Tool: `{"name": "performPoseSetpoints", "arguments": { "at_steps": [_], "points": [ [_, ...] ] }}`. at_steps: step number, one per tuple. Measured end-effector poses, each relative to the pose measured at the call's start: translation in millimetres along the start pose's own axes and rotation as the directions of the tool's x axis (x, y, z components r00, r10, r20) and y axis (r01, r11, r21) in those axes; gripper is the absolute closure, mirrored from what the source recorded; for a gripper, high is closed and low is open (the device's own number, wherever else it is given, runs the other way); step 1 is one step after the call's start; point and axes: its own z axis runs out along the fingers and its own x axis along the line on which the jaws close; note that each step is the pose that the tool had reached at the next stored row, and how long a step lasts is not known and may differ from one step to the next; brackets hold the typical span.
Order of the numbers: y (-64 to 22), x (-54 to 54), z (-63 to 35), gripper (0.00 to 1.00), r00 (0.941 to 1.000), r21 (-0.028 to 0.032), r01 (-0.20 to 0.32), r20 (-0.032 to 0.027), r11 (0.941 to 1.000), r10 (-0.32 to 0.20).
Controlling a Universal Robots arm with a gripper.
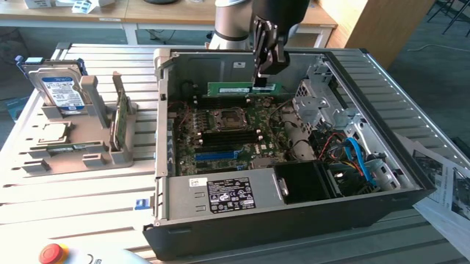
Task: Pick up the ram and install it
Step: 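Pick up the ram and move it above insertion slot, then insert the ram into the slot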
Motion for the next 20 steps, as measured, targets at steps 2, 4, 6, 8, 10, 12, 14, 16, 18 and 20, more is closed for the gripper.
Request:
{"name": "performPoseSetpoints", "arguments": {
  "at_steps": [2,4,6,8,10,12,14,16,18,20],
  "points": [
    [0.1,-4.7,1.3,0.88,1.0000,0.0000,-0.001,0.0003,1.0000,0.001],
    [0.2,-9.2,2.4,0.88,1.0000,0.0000,-0.002,0.0001,1.0000,0.002],
    [0.3,-13.8,3.7,0.88,1.0000,0.0001,-0.003,0.0002,1.0000,0.003],
    [0.3,-18.4,5.0,0.88,1.0000,0.0001,-0.005,0.0003,1.0000,0.005],
    [0.5,-22.7,5.9,0.88,1.0000,0.0000,-0.006,0.0002,1.0000,0.006],
    [0.6,-26.2,6.5,0.88,1.0000,0.0000,-0.007,0.0003,1.0000,0.007],
    [0.6,-26.3,6.5,0.88,1.0000,0.0000,-0.007,0.0003,1.0000,0.007],
    [0.6,-26.3,6.5,0.88,1.0000,0.0000,-0.007,0.0003,1.0000,0.007],
    [0.6,-26.4,6.5,0.88,1.0000,0.0000,-0.007,0.0003,1.0000,0.007],
    [0.6,-26.4,6.5,0.88,1.0000,0.0000,-0.007,0.0003,1.0000,0.007]
  ]
}}
